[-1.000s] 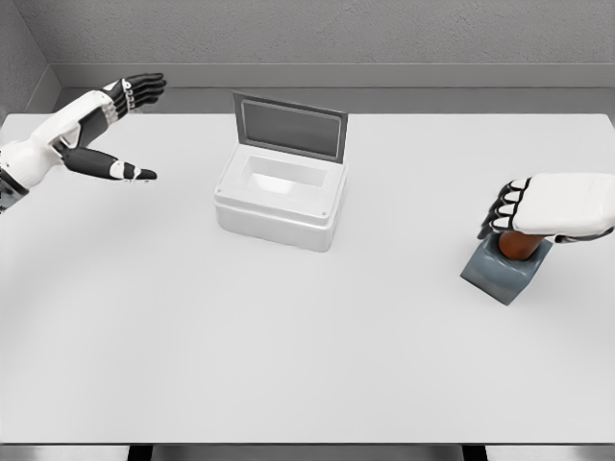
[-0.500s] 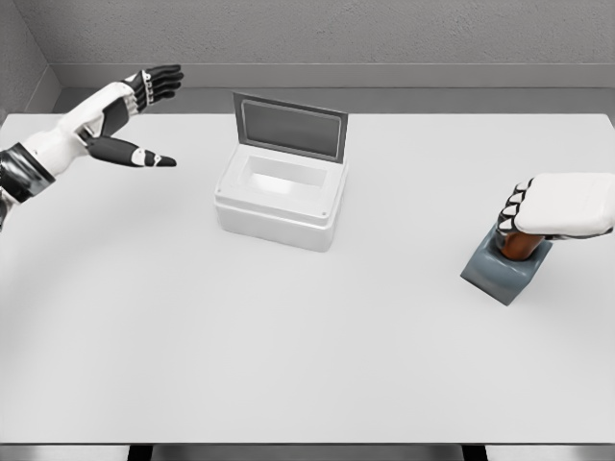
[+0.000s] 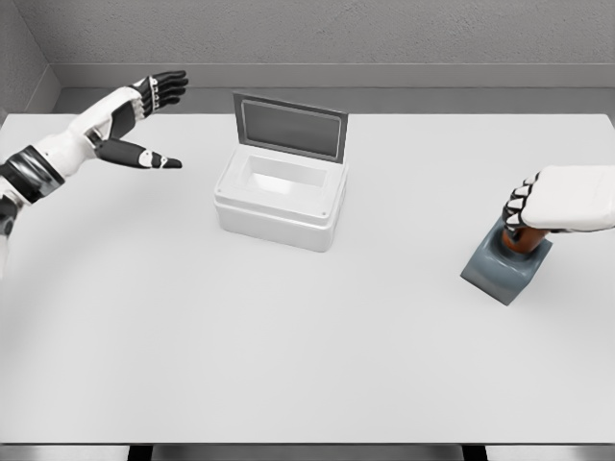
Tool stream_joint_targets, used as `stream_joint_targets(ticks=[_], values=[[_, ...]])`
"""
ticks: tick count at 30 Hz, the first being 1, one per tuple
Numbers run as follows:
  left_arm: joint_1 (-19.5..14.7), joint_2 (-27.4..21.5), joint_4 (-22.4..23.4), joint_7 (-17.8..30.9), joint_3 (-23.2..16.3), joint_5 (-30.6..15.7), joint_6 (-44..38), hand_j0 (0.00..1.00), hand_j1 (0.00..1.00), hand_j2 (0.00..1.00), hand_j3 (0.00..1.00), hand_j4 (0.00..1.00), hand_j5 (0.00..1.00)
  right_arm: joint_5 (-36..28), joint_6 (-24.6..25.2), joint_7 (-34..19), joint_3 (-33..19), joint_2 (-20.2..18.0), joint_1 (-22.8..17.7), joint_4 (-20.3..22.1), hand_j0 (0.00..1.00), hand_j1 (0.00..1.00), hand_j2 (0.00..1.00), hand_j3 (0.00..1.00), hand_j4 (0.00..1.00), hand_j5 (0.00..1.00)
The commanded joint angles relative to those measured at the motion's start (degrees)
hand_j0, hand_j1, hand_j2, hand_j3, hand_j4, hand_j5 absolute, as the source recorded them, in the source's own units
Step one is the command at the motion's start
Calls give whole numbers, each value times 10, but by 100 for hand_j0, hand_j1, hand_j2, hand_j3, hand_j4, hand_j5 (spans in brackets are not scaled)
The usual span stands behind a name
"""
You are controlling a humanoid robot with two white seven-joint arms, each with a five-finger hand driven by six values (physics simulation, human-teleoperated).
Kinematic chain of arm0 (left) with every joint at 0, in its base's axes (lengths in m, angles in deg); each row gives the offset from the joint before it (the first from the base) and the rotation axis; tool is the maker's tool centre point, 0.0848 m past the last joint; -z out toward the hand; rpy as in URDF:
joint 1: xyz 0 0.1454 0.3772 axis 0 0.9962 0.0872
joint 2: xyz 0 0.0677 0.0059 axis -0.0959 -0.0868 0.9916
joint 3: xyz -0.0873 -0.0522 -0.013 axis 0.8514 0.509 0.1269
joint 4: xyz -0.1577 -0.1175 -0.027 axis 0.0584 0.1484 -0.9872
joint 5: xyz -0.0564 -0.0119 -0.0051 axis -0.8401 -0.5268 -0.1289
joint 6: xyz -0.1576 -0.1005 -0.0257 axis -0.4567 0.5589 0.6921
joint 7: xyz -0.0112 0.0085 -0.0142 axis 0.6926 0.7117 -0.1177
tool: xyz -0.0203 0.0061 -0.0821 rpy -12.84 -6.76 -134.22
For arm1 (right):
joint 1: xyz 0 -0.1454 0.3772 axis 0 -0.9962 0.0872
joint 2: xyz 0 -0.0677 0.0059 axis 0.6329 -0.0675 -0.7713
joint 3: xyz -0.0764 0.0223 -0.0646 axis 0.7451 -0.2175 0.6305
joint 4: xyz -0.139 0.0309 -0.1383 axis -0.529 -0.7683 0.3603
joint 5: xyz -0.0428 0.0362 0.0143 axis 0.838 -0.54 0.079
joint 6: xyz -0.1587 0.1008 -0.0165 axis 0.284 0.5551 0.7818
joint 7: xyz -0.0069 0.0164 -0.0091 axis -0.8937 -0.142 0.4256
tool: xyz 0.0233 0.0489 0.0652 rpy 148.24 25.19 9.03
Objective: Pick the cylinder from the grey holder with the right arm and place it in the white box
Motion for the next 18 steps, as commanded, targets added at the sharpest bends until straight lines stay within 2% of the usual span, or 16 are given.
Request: stream_joint_targets(ticks=[1, 5, 7, 11, 18], values=[[0, 4, 7, 0, 0, -3, 1, 100, 100, 100, 100, 100, 100, -2, 1, 0, -2, -4, 0, 5, 54, 54, 54, 54, 54, 54], [-1, 7, 11, 0, 0, -4, -4, 100, 100, 100, 100, 100, 100, -4, 1, 0, -22, -10, -1, 8, 54, 54, 54, 54, 54, 54], [-15, 16, 40, 0, 0, -4, -4, 100, 100, 100, 100, 100, 100, -6, 1, 0, -29, -7, 0, 9, 54, 54, 54, 54, 54, 54], [-18, 16, 42, 0, -1, -5, -5, 100, 100, 100, 100, 100, 100, -6, 1, 0, -31, -1, 1, 12, 54, 54, 54, 54, 54, 54], [-21, 17, 46, 0, -7, -5, -7, 100, 100, 100, 100, 100, 100, -8, 1, 0, -37, 35, 25, 11, 54, 54, 54, 54, 54, 54]])
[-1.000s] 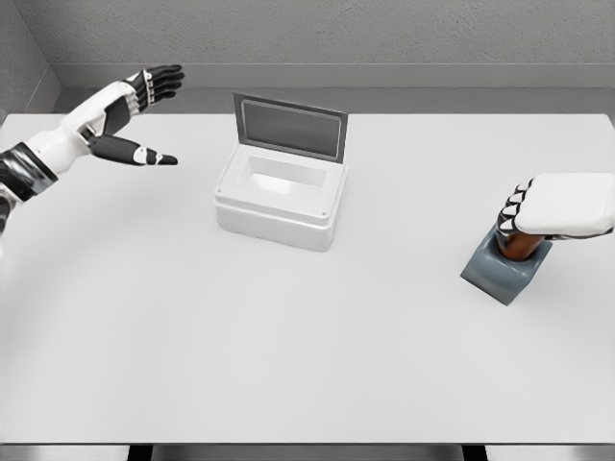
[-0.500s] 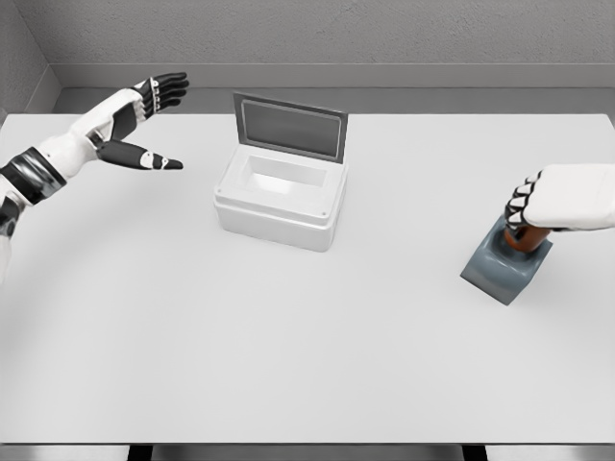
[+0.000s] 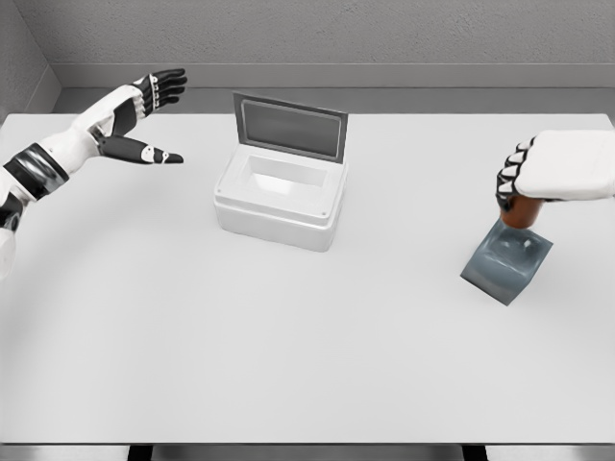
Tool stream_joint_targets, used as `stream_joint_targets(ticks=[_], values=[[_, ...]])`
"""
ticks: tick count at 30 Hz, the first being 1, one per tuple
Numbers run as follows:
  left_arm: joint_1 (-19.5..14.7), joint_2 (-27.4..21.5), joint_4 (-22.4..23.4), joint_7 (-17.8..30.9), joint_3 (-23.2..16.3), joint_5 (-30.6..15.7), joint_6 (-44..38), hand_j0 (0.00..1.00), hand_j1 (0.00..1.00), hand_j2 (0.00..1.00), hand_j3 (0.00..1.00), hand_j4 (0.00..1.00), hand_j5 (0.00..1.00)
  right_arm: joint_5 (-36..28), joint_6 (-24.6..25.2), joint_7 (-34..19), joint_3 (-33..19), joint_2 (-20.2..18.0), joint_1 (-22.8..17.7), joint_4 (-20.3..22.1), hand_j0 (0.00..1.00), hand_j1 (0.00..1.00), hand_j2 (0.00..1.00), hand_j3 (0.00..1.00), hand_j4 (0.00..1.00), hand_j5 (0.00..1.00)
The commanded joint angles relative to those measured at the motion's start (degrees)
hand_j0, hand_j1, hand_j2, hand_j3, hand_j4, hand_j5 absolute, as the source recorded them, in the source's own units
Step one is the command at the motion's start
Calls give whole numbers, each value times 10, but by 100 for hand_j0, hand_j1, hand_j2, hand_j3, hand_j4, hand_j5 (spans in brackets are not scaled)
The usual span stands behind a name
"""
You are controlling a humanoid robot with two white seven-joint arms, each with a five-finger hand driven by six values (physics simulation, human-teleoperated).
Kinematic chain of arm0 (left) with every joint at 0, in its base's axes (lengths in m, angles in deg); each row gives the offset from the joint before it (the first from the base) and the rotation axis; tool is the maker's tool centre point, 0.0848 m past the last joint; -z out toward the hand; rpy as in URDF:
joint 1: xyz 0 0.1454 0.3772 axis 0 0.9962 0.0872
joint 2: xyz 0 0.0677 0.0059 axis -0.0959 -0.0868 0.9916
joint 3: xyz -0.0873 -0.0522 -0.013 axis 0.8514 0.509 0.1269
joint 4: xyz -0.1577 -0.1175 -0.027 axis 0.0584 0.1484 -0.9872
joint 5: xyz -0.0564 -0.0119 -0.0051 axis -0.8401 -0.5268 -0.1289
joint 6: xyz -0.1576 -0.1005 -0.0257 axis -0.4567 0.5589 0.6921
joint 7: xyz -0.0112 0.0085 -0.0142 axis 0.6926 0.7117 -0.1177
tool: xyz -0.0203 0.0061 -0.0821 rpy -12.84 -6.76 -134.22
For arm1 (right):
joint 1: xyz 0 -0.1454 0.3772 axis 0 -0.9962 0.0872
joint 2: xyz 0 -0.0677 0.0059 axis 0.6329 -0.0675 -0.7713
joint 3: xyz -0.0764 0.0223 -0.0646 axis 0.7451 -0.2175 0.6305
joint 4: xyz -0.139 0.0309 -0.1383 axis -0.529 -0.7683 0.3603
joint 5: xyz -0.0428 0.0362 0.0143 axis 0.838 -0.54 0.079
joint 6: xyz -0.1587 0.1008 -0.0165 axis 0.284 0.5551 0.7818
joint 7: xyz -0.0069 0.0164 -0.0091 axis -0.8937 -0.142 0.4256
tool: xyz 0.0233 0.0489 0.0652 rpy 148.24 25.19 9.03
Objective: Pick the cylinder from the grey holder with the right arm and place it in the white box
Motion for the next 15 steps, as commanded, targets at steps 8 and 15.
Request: stream_joint_targets(ticks=[8, 15], values=[[-4, 10, 9, 0, -3, -4, -2, 100, 100, 100, 100, 100, 100, -2, 1, 0, -1, 37, 7, -1, 54, 54, 54, 54, 54, 54], [-8, 15, 10, 0, -7, -3, -2, 100, 100, 100, 100, 100, 100, 0, 1, 0, 0, 62, 17, -2, 54, 54, 54, 54, 54, 54]])
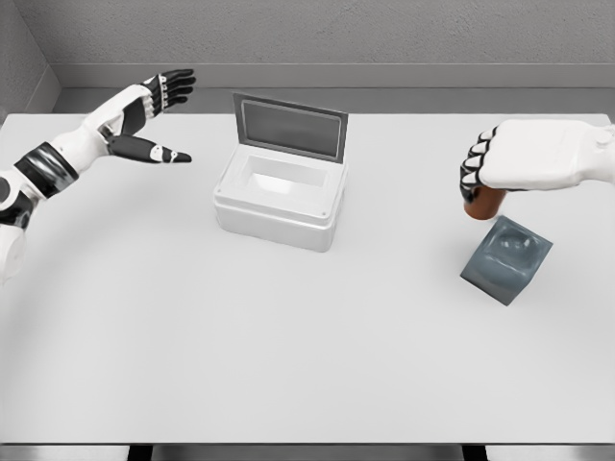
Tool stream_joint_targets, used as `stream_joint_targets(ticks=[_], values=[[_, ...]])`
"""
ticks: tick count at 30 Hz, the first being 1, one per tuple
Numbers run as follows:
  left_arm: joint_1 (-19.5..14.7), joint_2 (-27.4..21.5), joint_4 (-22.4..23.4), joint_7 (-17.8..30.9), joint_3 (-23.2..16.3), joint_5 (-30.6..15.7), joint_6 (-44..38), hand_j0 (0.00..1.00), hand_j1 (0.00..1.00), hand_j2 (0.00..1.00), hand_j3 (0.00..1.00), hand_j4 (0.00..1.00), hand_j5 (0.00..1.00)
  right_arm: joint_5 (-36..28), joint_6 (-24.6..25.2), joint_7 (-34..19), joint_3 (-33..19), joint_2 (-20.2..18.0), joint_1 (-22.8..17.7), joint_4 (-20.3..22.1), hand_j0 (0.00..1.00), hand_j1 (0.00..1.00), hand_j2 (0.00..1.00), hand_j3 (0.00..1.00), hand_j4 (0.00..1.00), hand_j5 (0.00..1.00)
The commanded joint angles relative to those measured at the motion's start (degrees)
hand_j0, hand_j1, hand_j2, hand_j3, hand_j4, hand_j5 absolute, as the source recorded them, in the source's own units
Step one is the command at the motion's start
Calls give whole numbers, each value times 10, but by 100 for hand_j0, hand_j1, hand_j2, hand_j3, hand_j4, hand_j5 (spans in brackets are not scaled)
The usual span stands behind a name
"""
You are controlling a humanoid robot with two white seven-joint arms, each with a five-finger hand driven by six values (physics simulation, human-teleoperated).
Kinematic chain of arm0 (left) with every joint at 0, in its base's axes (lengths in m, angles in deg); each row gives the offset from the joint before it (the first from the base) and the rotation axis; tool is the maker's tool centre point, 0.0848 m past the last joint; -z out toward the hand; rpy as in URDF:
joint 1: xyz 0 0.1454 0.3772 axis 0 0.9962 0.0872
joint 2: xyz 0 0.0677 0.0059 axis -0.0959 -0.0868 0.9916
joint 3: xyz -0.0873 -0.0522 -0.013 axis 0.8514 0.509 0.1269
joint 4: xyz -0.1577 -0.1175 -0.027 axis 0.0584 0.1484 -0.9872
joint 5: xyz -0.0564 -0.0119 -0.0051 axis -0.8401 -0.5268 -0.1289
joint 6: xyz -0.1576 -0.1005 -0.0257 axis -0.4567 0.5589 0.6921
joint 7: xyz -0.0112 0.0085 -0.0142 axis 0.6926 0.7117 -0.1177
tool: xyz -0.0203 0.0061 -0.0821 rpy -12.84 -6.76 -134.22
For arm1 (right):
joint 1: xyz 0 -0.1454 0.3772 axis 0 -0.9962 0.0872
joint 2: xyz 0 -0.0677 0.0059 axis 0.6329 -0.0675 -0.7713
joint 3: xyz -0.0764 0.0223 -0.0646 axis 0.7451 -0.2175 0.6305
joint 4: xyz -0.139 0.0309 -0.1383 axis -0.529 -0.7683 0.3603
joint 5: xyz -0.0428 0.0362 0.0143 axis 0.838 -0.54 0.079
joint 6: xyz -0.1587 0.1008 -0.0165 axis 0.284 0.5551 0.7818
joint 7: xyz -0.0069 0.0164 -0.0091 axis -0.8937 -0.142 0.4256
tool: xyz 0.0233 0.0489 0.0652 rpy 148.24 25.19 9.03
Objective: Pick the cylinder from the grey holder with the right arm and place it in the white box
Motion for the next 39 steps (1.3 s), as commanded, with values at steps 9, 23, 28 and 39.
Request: stream_joint_targets(ticks=[9, 23, 28, 39], values=[[-3, 1, 1, 0, -5, -3, 1, 100, 100, 100, 100, 100, 100, -1, 1, 0, 0, 48, 11, -2, 54, 54, 54, 54, 54, 54], [-8, -2, 3, 0, -5, -4, 0, 100, 100, 100, 100, 100, 100, 0, 1, 0, 6, 113, 39, -19, 54, 54, 54, 54, 54, 54], [-11, -2, 3, 0, -5, -4, 0, 100, 100, 100, 100, 100, 100, 2, 1, 0, 7, 149, 48, -37, 54, 54, 54, 54, 54, 54], [-11, -3, 8, 0, -5, -4, 0, 100, 100, 100, 100, 100, 100, 4, 1, 0, 7, 192, 60, -69, 54, 54, 54, 54, 54, 54]])
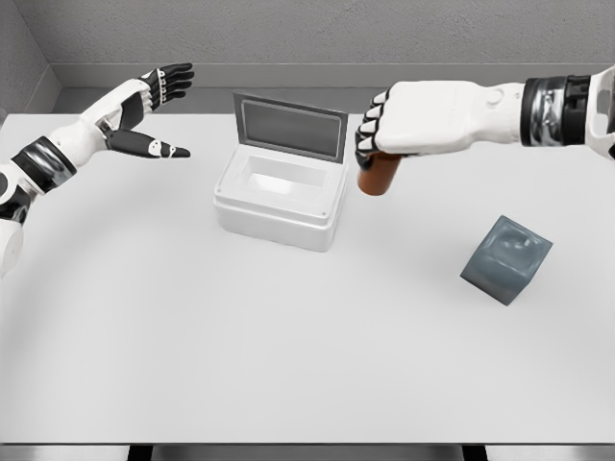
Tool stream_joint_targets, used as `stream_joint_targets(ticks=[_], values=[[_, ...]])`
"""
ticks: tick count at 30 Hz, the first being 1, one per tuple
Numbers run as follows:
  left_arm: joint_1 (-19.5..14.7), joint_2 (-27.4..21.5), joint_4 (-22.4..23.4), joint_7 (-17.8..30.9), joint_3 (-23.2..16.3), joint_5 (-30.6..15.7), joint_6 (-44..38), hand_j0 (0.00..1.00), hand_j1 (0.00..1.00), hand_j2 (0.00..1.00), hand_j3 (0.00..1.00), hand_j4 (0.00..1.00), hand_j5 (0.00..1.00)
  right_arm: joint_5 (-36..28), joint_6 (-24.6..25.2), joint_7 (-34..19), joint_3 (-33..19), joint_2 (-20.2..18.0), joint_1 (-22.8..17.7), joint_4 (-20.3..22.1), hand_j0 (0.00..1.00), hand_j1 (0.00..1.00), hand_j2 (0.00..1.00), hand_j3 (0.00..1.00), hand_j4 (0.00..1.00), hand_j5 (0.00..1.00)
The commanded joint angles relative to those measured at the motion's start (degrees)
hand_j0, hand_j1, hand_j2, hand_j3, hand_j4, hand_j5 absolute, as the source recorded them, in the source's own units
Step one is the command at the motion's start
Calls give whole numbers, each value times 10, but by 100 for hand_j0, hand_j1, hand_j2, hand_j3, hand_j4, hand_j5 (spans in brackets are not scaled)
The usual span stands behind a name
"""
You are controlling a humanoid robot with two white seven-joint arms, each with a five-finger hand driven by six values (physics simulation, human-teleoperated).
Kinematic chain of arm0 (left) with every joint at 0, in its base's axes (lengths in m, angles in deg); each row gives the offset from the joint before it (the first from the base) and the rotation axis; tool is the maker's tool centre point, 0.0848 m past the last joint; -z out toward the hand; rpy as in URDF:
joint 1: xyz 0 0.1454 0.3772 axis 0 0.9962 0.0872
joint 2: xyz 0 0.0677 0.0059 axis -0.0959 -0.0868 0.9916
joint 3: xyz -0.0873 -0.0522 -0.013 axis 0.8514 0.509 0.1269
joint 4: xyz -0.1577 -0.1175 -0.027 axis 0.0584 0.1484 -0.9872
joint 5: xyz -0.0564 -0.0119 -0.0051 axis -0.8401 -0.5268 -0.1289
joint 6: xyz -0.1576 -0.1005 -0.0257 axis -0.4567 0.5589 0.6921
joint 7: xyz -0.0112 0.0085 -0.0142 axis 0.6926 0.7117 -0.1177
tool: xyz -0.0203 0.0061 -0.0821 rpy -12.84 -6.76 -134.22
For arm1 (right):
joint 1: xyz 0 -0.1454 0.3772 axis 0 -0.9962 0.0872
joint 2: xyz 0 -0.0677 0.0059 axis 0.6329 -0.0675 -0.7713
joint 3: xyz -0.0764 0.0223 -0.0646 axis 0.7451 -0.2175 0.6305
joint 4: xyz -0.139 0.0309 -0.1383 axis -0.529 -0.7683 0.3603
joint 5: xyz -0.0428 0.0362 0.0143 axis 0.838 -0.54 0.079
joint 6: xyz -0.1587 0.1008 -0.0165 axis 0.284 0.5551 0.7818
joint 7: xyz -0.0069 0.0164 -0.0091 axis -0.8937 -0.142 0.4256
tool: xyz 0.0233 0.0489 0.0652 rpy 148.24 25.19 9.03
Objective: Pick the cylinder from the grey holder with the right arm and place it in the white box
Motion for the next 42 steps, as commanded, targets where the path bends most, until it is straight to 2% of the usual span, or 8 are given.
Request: stream_joint_targets(ticks=[1, 9, 11, 23, 40, 42], values=[[0, -1, 0, 0, 1, -4, 0, 100, 100, 100, 100, 100, 100, -1, 2, 0, 0, 10, 0, -11, 54, 54, 54, 54, 54, 54], [0, 1, 0, 0, 0, -4, 0, 100, 100, 100, 100, 100, 100, 0, 2, 0, 0, 50, 6, -49, 54, 54, 54, 54, 54, 54], [0, 1, 0, 0, 0, -4, 0, 100, 100, 100, 100, 100, 100, 8, 2, 0, 0, 74, 12, -82, 54, 54, 54, 54, 54, 54], [-4, 3, 11, 0, -1, -4, -1, 100, 100, 100, 100, 100, 100, 32, 2, 0, 0, 138, 20, -148, 54, 54, 54, 54, 54, 54], [-28, 20, 60, 0, -4, -4, -2, 100, 100, 100, 100, 100, 100, 51, 2, 0, 2, 180, 20, -193, 55, 55, 55, 55, 55, 55], [-38, 26, 65, 0, -3, -5, -38, 100, 100, 100, 100, 100, 100, 57, 2, 0, 5, 180, 20, -194, 64, 64, 64, 64, 64, 64]])
